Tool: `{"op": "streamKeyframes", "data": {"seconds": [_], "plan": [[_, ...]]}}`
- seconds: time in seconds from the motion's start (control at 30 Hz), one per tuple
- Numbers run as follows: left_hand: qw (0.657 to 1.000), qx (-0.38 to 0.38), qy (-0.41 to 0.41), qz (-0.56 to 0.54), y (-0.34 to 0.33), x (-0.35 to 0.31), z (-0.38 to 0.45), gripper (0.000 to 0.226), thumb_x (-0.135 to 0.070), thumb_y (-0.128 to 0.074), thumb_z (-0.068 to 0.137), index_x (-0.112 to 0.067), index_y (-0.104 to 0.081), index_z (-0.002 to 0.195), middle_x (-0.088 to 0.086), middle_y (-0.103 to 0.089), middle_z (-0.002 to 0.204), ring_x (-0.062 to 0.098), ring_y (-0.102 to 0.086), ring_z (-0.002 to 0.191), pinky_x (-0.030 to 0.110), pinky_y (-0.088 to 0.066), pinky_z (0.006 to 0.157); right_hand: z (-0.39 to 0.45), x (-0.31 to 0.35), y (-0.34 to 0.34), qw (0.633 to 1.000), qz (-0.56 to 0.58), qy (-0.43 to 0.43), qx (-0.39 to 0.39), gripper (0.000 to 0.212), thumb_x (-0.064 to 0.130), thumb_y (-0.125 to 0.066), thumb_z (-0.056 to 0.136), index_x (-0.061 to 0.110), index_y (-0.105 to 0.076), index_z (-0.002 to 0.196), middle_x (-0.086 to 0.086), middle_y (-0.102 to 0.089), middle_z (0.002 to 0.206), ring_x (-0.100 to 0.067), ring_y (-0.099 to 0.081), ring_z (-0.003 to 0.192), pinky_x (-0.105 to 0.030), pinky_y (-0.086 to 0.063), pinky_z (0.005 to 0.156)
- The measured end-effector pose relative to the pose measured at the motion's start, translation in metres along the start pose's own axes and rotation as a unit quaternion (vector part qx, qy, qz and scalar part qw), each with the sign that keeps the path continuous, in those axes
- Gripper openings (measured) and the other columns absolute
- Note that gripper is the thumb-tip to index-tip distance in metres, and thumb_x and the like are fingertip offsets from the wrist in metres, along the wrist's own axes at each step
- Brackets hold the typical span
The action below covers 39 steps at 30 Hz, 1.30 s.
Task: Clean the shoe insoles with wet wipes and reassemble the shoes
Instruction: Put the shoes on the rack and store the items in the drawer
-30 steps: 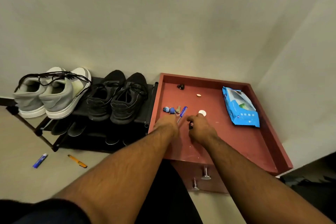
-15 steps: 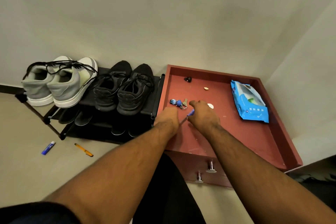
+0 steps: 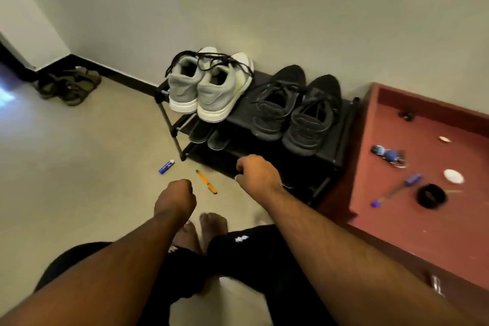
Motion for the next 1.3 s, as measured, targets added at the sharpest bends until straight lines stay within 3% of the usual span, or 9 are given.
{"op": "streamKeyframes", "data": {"seconds": [0.2,0.37,0.57,0.63,0.77,0.87,1.0,1.13,1.3], "plan": [[0.997,0.058,0.027,-0.035,-0.041,0.055,0.129,0.029,-0.023,-0.061,0.09,-0.016,-0.062,0.118,0.008,-0.058,0.128,0.029,-0.056,0.119,0.034,-0.049,0.092,0.11,0.022,-0.128,0.991,-0.051,0.017,0.126,0.03,0.018,-0.058,0.089,0.019,-0.062,0.118,-0.007,-0.057,0.126,-0.028,-0.055,0.116,-0.038,-0.049,0.095],[0.993,0.107,0.044,0.028,-0.097,0.105,0.213,0.038,-0.024,-0.059,0.093,-0.022,-0.059,0.13,0.007,-0.046,0.135,0.029,-0.044,0.126,0.042,-0.046,0.098,0.18,0.021,-0.232,0.973,-0.09,0.025,0.211,0.048,0.022,-0.064,0.088,0.026,-0.053,0.135,-0.003,-0.05,0.136,-0.024,-0.051,0.123,-0.034,-0.044,0.1],[0.986,0.126,0.017,0.106,-0.14,0.148,0.318,0.057,-0.027,-0.058,0.095,-0.032,-0.038,0.149,0.016,0.006,0.165,0.044,0.002,0.15,0.058,-0.017,0.116,0.255,0.008,-0.315,0.968,-0.124,0.03,0.217,0.04,0.033,-0.059,0.092,0.025,-0.054,0.131,-0.008,-0.046,0.13,-0.03,-0.05,0.118,-0.04,-0.047,0.097],[0.99,0.11,0.021,0.086,-0.15,0.157,0.347,0.046,-0.026,-0.055,0.097,-0.032,-0.045,0.141,0.018,-0.003,0.163,0.048,-0.006,0.147,0.057,-0.02,0.115,0.266,-0.001,-0.337,0.968,-0.136,0.036,0.207,0.036,0.035,-0.057,0.093,0.021,-0.056,0.126,-0.01,-0.047,0.127,-0.031,-0.051,0.115,-0.04,-0.048,0.094],[0.998,0.037,0.022,0.037,-0.161,0.17,0.367,0.03,-0.017,-0.041,0.101,-0.015,-0.052,0.129,0.015,-0.044,0.13,0.038,-0.045,0.121,0.04,-0.039,0.089,0.273,-0.012,-0.359,0.968,-0.172,0.066,0.17,0.021,0.019,-0.047,0.096,0.019,-0.053,0.116,-0.012,-0.046,0.12,-0.034,-0.053,0.103,-0.038,-0.047,0.079],[0.998,0.056,0.007,0.03,-0.167,0.165,0.346,0.034,-0.02,-0.036,0.104,-0.013,-0.053,0.133,0.015,-0.045,0.133,0.037,-0.048,0.12,0.039,-0.04,0.092,0.26,-0.009,-0.357,0.972,-0.142,0.054,0.178,0.02,0.013,-0.038,0.098,0.016,-0.054,0.11,-0.013,-0.049,0.113,-0.036,-0.055,0.097,-0.035,-0.042,0.072],[0.984,0.173,0.029,-0.016,-0.159,0.139,0.299,0.031,-0.013,-0.045,0.099,-0.009,-0.058,0.127,0.014,-0.049,0.139,0.03,-0.053,0.12,0.033,-0.046,0.095,0.231,0.002,-0.321,0.982,-0.089,0.02,0.167,0.019,0.004,-0.04,0.09,0.017,-0.051,0.097,-0.012,-0.052,0.104,-0.037,-0.058,0.092,-0.034,-0.044,0.066],[0.976,0.218,-0.01,-0.024,-0.118,0.082,0.211,0.031,0.003,-0.054,0.093,-0.008,-0.062,0.122,0.016,-0.056,0.131,0.03,-0.062,0.108,0.031,-0.052,0.084,0.175,0.009,-0.229,0.99,-0.041,-0.008,0.131,0.019,0.003,-0.041,0.089,0.02,-0.048,0.087,-0.011,-0.055,0.098,-0.034,-0.059,0.087,-0.037,-0.051,0.066],[0.98,0.187,-0.068,0.014,-0.024,0.0,0.096,0.035,0.004,-0.062,0.088,-0.005,-0.064,0.122,0.018,-0.065,0.113,0.032,-0.069,0.089,0.034,-0.057,0.073,0.069,0.007,-0.083,0.999,-0.004,-0.018,0.035,0.014,0.004,-0.045,0.089,0.017,-0.05,0.09,-0.015,-0.06,0.102,-0.038,-0.059,0.089,-0.034,-0.042,0.067]]}}
Point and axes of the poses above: each hand's wrist, its own z-axis towards the middle knuckle, its own y-axis out of the back of the hand, x = y × z, the point moved 5 cm from there along z, towards the middle knuckle
